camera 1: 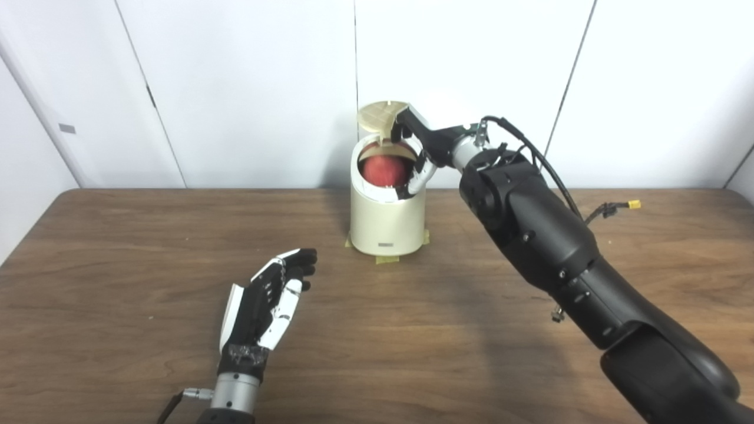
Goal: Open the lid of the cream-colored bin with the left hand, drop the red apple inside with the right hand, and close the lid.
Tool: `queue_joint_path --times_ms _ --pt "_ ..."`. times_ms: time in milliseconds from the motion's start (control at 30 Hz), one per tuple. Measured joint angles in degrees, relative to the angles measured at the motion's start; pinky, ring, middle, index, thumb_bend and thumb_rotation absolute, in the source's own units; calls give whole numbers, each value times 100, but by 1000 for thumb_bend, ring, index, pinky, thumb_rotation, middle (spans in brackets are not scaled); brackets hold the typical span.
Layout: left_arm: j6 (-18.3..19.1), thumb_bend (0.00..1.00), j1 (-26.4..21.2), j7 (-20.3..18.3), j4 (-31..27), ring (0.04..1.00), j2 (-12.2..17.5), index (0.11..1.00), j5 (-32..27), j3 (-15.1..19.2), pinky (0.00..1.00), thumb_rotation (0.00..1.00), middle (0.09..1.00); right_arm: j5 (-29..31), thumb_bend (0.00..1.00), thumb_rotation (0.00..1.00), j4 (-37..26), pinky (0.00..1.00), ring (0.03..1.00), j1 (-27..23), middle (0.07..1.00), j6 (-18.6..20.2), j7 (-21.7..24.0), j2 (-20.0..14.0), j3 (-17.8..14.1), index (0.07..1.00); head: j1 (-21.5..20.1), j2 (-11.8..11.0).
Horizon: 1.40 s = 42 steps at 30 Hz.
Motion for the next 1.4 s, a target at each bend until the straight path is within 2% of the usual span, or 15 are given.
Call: queue_joint_path --times_ms 167,367,500,533,567,633,700,800,900,967,1067,1133,1200,1300,1400 --pt "0 266 0 1 0 757 -3 746 0 0 699 668 770 0 991 150 21 362 515 0 698 -3 -45 5 0 655 -9 -17" --pt "0 267 0 -4 0 761 -2 749 -22 0 704 678 773 -1 961 142 38 344 483 3 622 -92 -139 5 -2 590 -9 -18" --pt "0 271 -1 -4 0 760 -1 748 -75 0 704 676 771 12 939 157 120 318 442 101 554 -288 -700 15 -80 470 0 -17" --pt "0 273 -1 -4 0 759 0 746 -77 0 704 675 770 28 695 150 154 300 413 146 522 -387 -890 28 -118 474 0 -18" --pt "0 273 -1 -4 0 759 -1 745 -77 1 704 674 769 49 612 149 199 273 377 179 486 -457 -1066 42 -141 473 -9 -18" --pt "1 266 -1 -4 0 758 0 745 -78 -2 702 671 769 117 547 152 232 224 311 263 419 -625 -1401 60 -210 471 -9 -18" --pt "0 259 0 -4 0 757 2 748 -78 -4 702 669 770 176 521 160 305 192 266 315 371 -849 -1841 84 -282 471 0 -9" --pt "0 252 0 -10 1 758 4 748 -82 -12 702 670 768 349 509 159 349 182 262 349 373 -1125 -2468 118 -514 472 0 -9" --pt "-2 250 -2 -21 2 753 4 747 -103 -13 697 660 765 656 520 33 348 229 307 444 457 -1517 -3102 189 -829 487 -17 -9" --pt "-2 254 -3 -25 4 746 7 740 -126 -8 690 654 759 901 519 15 312 203 274 608 461 -1809 -3644 280 -1057 507 -44 -26" --pt "-5 266 -3 -18 10 738 7 731 -123 -3 678 664 751 1219 517 7 39 148 210 987 457 -2071 -4111 469 -1354 521 -44 -35" --pt "-5 276 -3 -12 12 733 6 728 -114 -4 669 674 748 1603 516 4 -117 131 189 1276 454 -2437 -4466 656 -1624 525 -26 -35" --pt "-5 283 -3 -3 12 727 3 719 -113 -4 662 668 742 1969 515 3 -200 143 198 1516 452 -2846 -4703 774 -1816 525 -35 -35" --pt "-4 277 -9 2 12 717 3 713 -120 9 655 645 734 2501 516 6 -224 230 284 1844 453 -3435 -4775 779 -2025 511 -44 -35" --pt "-16 282 -13 10 25 709 3 708 -136 38 641 635 730 3003 512 9 -483 264 316 2319 443 -3710 -4662 724 -2226 509 -44 -44"
